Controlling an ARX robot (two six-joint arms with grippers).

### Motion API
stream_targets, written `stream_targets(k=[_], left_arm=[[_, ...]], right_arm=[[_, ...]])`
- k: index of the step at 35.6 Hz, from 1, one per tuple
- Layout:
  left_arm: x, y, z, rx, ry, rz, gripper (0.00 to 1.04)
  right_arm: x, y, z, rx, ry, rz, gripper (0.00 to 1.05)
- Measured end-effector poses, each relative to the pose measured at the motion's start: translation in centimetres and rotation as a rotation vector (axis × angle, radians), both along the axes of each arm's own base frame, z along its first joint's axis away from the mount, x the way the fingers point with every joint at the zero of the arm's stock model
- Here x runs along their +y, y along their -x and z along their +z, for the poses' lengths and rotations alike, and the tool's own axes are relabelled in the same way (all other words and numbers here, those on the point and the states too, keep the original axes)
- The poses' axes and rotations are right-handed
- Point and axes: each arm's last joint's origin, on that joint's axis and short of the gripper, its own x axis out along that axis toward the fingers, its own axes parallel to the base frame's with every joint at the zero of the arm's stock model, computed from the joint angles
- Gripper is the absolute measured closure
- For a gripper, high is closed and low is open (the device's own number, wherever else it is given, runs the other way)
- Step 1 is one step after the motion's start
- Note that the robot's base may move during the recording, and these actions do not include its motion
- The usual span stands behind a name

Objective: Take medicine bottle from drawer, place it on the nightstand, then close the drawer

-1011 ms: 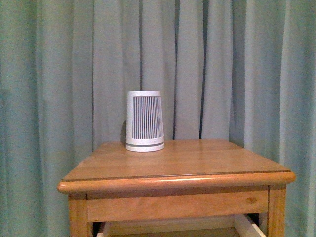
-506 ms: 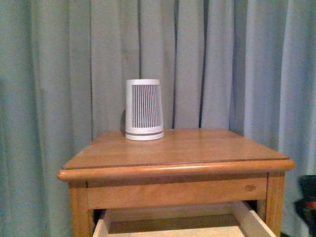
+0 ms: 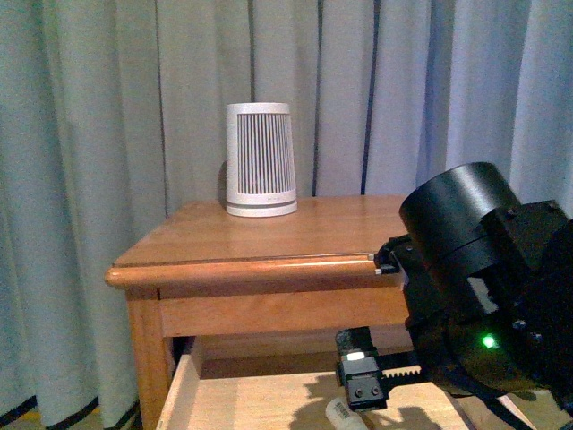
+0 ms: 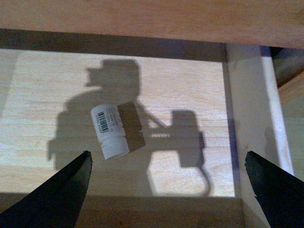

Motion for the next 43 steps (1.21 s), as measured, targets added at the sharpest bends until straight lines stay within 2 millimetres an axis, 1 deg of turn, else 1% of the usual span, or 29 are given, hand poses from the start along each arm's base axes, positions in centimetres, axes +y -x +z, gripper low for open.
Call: stream_targets(k=[5, 9, 22, 30, 35, 36, 37, 43], left_arm=[[0.0, 0.0, 0.0, 0.0, 0.0, 0.0, 0.07], [0.0, 0.0, 0.0, 0.0, 0.0, 0.0, 0.07], [0.0, 0.0, 0.0, 0.0, 0.0, 0.0, 0.07], [0.0, 0.0, 0.0, 0.0, 0.0, 0.0, 0.07], [0.0, 0.0, 0.0, 0.0, 0.0, 0.0, 0.07], [0.0, 0.0, 0.0, 0.0, 0.0, 0.0, 0.07], [0.0, 0.0, 0.0, 0.0, 0.0, 0.0, 0.07], [0.0, 0.0, 0.0, 0.0, 0.0, 0.0, 0.07]], right_arm=[[0.6, -1.3, -1.7, 0.02, 0.007, 0.004, 0.07], [1.5, -2.7, -3.4, 0.045, 0.007, 0.016, 0.07], [3.0, -5.1, -6.1, 0.084, 0.016, 0.028, 0.07], [4.2, -6.9, -7.1, 0.098, 0.01, 0.033, 0.07], [4.9, -7.6, -7.8, 0.126, 0.004, 0.029, 0.07], [5.0, -7.6, -8.0, 0.133, 0.002, 0.028, 0.07], [5.1, -7.6, -8.1, 0.141, 0.002, 0.028, 0.1], [5.5, -7.8, -8.7, 0.17, -0.006, 0.027, 0.3]])
